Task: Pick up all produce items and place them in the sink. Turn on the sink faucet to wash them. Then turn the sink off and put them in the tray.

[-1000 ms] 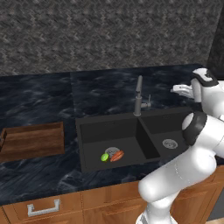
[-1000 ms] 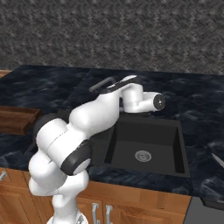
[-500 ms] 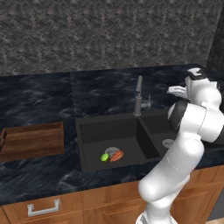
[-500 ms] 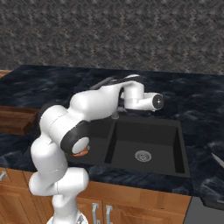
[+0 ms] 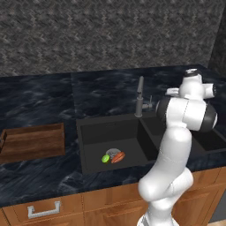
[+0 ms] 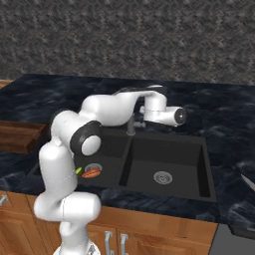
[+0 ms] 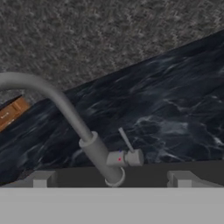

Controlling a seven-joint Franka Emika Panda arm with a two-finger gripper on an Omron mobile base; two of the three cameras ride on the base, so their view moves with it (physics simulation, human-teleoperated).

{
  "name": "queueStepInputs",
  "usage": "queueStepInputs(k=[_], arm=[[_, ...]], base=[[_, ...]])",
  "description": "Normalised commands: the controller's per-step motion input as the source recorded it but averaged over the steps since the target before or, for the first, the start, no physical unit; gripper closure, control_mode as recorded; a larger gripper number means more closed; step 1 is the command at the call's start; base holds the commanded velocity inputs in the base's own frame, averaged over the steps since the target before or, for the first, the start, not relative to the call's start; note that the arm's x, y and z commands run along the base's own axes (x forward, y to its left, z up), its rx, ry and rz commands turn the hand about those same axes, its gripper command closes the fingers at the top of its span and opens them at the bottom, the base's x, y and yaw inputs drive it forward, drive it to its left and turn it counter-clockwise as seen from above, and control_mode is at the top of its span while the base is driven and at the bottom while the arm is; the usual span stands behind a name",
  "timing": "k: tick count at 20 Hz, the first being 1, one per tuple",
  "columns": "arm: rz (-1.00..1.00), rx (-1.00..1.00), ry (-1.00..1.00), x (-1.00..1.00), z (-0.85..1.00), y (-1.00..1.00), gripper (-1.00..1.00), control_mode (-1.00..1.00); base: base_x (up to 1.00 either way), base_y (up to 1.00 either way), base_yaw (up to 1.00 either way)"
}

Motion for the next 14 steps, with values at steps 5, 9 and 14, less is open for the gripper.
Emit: queueStepInputs(k=[5, 9, 14], arm=[[0.00, -0.04, 0.01, 0.25, -0.15, 0.00, -1.00, -1.00], [0.00, -0.04, 0.00, 0.12, -0.07, 0.00, -1.00, -1.00], [0.00, 0.00, 0.00, 0.19, -0.01, 0.05, -1.00, -1.00]], base=[[0.00, 0.00, 0.00], [0.00, 0.00, 0.00], [0.00, 0.00, 0.00]])
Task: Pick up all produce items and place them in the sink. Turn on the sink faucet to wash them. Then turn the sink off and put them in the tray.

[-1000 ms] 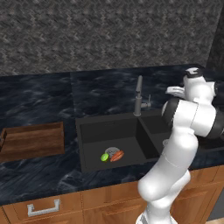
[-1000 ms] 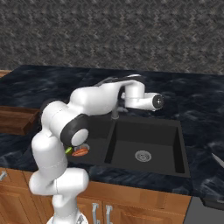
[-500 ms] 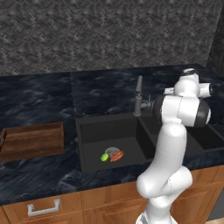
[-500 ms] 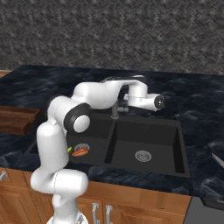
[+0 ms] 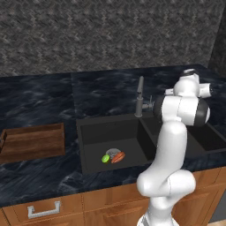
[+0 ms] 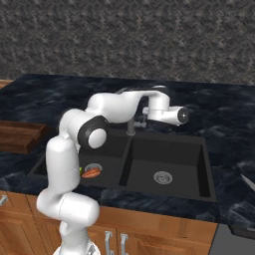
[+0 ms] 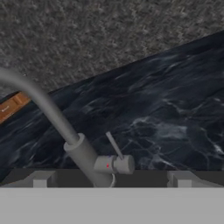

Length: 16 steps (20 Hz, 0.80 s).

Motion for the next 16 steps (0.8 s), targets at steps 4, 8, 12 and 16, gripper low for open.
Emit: queueStepInputs(k=[4, 8, 12, 16], arm=[[0.00, 0.00, 0.00, 0.16, -0.01, 0.06, -1.00, -1.00], [0.00, 0.00, 0.00, 0.15, -0.09, 0.07, -1.00, -1.00], [0.00, -0.02, 0.00, 0.17, -0.16, 0.08, -1.00, -1.00], [0.02, -0.13, 0.00, 0.10, -0.14, 0.14, -1.00, -1.00]], base=[[0.00, 0.00, 0.00], [0.00, 0.00, 0.00], [0.00, 0.00, 0.00], [0.00, 0.00, 0.00]])
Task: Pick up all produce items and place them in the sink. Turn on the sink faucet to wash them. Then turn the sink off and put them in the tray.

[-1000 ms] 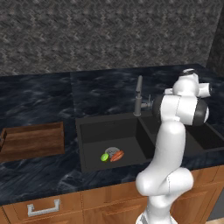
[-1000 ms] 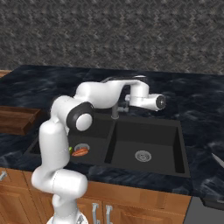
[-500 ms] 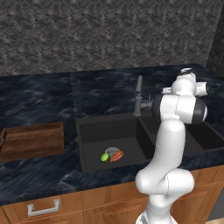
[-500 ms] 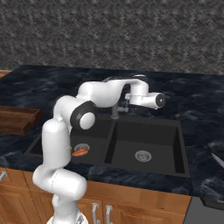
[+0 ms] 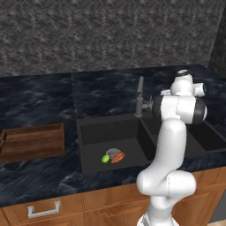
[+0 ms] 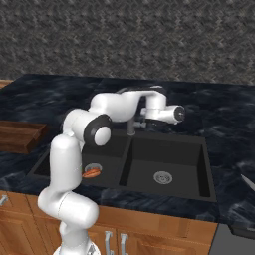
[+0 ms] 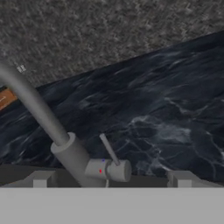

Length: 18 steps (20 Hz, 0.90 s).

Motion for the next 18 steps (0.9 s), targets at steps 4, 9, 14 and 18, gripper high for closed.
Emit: queueStepInputs(k=[4, 9, 14, 18], arm=[[0.04, -0.20, 0.00, 0.08, -0.04, 0.13, -1.00, -1.00], [0.03, -0.07, 0.00, 0.11, 0.00, 0.05, -1.00, -1.00], [0.00, -0.03, 0.00, 0.07, -0.02, 0.02, -1.00, -1.00], [0.00, 0.00, 0.00, 0.02, -0.06, 0.01, -1.00, -1.00]], base=[[0.00, 0.00, 0.00], [0.00, 0.00, 0.00], [0.00, 0.00, 0.00], [0.00, 0.00, 0.00]])
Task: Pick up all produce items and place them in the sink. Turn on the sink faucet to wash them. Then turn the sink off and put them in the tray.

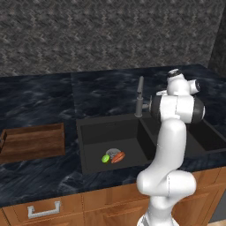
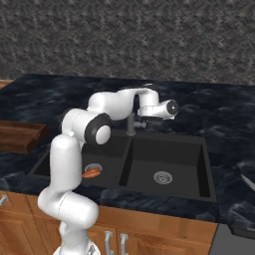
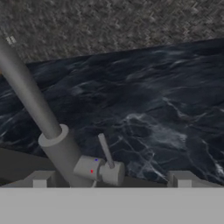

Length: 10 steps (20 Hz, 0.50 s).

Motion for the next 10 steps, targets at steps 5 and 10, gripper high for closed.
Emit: queueStepInputs(k=[5, 10], arm=[[0.00, -0.01, 0.00, 0.11, -0.06, 0.13, -1.00, -1.00], [0.00, -0.01, 0.00, 0.17, -0.05, 0.17, -1.00, -1.00]], base=[[0.00, 0.00, 0.00], [0.00, 0.00, 0.00]])
